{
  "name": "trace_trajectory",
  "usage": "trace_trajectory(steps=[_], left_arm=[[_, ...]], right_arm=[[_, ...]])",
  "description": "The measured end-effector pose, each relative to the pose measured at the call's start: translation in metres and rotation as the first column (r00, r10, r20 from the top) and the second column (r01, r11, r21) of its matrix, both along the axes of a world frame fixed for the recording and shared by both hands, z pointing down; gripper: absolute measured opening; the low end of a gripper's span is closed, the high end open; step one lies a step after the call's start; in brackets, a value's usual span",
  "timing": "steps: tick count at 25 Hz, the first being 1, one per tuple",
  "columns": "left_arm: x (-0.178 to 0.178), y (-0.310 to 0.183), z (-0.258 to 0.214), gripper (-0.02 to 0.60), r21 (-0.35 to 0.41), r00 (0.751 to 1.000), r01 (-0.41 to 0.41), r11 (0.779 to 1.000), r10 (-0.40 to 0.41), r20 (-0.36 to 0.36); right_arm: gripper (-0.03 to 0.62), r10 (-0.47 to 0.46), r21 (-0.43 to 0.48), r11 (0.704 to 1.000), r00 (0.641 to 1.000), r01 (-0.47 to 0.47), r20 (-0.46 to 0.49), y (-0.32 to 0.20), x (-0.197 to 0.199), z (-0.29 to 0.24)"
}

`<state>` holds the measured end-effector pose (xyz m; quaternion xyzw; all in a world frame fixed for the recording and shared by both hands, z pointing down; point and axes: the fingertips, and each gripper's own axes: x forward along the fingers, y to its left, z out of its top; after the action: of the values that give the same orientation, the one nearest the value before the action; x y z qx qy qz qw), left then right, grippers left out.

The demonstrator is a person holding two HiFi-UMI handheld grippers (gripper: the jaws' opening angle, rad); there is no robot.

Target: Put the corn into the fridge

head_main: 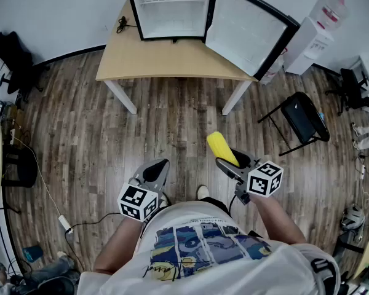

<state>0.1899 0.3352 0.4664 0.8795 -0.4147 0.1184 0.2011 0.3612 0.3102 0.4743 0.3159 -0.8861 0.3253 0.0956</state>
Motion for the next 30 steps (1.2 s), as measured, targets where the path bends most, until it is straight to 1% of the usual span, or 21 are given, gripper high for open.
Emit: trace_trajectory(steps=[4, 8, 12, 16, 19, 22, 28, 30], left_arm=[[-0.058, 0.014, 0.01, 0.009, -0.023, 0.999, 0.036, 0.999, -0.036, 0.004], [-0.108, 0.02, 0.011, 0.009, -0.018, 0.999, 0.053, 0.998, -0.053, -0.005], [-0.144, 0.025, 0.011, 0.009, -0.014, 1.0, 0.028, 1.0, -0.028, 0.005], [-0.171, 0.018, 0.02, 0.01, -0.015, 1.0, -0.004, 1.0, 0.004, 0.016], [-0.177, 0.003, 0.024, 0.009, -0.02, 1.0, -0.027, 0.999, 0.027, 0.004], [-0.172, -0.024, 0.022, 0.01, -0.015, 0.999, -0.044, 0.999, 0.044, -0.018], [-0.16, -0.099, 0.005, 0.011, 0.006, 0.998, -0.056, 0.998, 0.056, -0.018], [-0.154, -0.128, -0.004, 0.01, 0.015, 0.998, -0.065, 0.998, 0.065, -0.007]], right_arm=[[0.245, -0.016, 0.023, 1.0, 1.0, 0.016, -0.005, -0.002, -0.049, -0.006], [0.245, -0.015, 0.032, 0.999, 1.0, 0.016, -0.016, -0.003, -0.093, -0.009], [0.245, 0.012, 0.034, 0.999, 1.0, -0.011, -0.028, -0.008, -0.127, -0.012], [0.245, 0.022, 0.055, 0.998, 0.995, -0.017, -0.097, -0.02, -0.149, -0.009], [0.245, 0.018, 0.062, 0.998, 0.991, -0.009, -0.131, -0.034, -0.157, -0.01], [0.245, 0.007, 0.086, 0.996, 0.985, 0.008, -0.175, -0.063, -0.154, -0.013], [0.245, -0.01, 0.141, 0.989, 0.976, 0.041, -0.219, -0.15, -0.146, -0.021], [0.245, -0.02, 0.163, 0.985, 0.971, 0.059, -0.236, -0.183, -0.143, -0.027]])
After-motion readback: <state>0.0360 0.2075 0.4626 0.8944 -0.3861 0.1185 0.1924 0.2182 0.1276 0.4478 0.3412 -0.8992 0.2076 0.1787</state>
